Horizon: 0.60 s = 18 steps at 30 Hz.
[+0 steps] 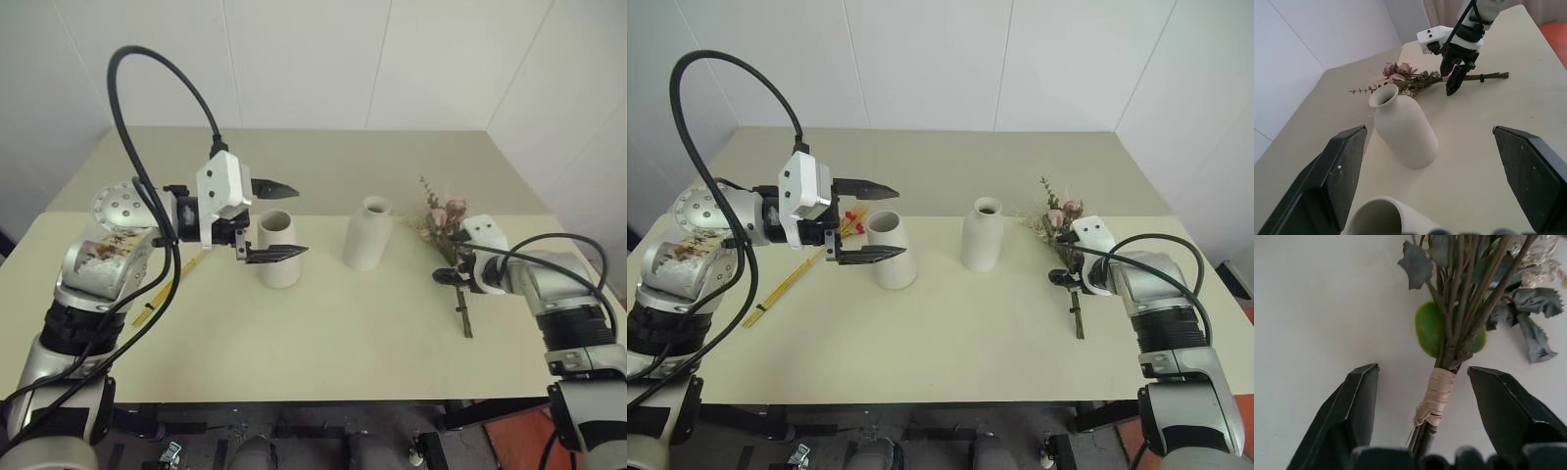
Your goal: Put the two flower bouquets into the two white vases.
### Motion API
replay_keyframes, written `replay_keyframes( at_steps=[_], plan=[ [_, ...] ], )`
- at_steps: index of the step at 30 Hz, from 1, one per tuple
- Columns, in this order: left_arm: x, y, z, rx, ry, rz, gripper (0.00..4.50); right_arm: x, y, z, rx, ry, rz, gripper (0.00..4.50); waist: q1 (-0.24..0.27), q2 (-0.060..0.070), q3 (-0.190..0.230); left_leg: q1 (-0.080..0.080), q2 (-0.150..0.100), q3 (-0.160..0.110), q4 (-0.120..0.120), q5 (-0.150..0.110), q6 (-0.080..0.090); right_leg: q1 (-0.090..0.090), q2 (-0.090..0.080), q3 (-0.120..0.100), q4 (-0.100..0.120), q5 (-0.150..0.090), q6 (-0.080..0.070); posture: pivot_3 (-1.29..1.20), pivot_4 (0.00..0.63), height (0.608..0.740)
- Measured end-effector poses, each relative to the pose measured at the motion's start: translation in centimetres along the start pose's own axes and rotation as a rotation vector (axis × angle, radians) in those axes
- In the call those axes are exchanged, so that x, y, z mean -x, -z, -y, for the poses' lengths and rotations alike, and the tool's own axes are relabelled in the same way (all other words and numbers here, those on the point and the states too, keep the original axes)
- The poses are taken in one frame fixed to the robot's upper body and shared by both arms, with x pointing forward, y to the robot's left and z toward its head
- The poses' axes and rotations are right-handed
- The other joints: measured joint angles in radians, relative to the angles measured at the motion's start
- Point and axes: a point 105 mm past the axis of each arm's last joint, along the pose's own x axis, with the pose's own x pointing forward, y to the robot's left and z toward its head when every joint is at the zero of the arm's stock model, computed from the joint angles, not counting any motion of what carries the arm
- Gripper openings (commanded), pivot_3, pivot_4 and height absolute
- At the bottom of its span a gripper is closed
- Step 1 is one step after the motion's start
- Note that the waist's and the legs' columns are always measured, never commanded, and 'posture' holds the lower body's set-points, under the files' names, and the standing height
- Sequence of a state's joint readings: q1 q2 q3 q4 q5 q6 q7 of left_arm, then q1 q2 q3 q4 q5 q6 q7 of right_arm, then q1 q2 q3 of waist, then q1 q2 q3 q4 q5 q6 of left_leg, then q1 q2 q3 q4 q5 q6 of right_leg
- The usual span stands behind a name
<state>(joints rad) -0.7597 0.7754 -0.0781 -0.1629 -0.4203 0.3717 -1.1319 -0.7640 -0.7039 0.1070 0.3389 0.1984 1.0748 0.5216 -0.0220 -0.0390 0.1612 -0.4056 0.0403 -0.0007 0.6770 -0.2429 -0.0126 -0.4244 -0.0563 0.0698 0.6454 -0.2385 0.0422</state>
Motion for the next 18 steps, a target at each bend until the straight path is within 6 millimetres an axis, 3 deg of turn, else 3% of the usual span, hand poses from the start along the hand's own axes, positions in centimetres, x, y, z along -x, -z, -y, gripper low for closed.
replay_keyframes(
  at_steps=[7, 15, 18],
  plan=[
    [0.7, 0.4, 0.3, 0.003, -0.017, -0.021, 4.5, -0.3, -0.3, 0.3, -0.019, 0.013, -0.012, 0.29, 0.0, 0.0, 0.0, 0.0, 0.0, 0.0, 0.0, 0.0, 0.0, 0.0, 0.0, 0.0, 0.0, 0.0, 0.0, 0.0, 0.15, 0.74],
    [0.9, 0.4, 0.3, 0.001, -0.037, -0.024, 4.5, -0.1, -1.2, 1.2, -0.049, 0.081, 0.02, 0.21, 0.001, 0.0, 0.0, 0.0, 0.0, 0.0, 0.0, 0.0, 0.0, 0.0, 0.0, 0.0, 0.0, 0.0, 0.0, 0.0, 0.15, 0.74],
    [1.6, 0.7, 0.1, 0.008, -0.06, -0.036, 4.5, 1.5, -5.6, 2.3, -0.082, 0.203, 0.307, 0.21, -0.006, 0.002, 0.001, -0.001, 0.0, 0.0, -0.001, 0.0, 0.0, -0.001, 0.0, 0.0, 0.001, 0.0, 0.0, 0.0, 0.15, 0.74]
  ],
)
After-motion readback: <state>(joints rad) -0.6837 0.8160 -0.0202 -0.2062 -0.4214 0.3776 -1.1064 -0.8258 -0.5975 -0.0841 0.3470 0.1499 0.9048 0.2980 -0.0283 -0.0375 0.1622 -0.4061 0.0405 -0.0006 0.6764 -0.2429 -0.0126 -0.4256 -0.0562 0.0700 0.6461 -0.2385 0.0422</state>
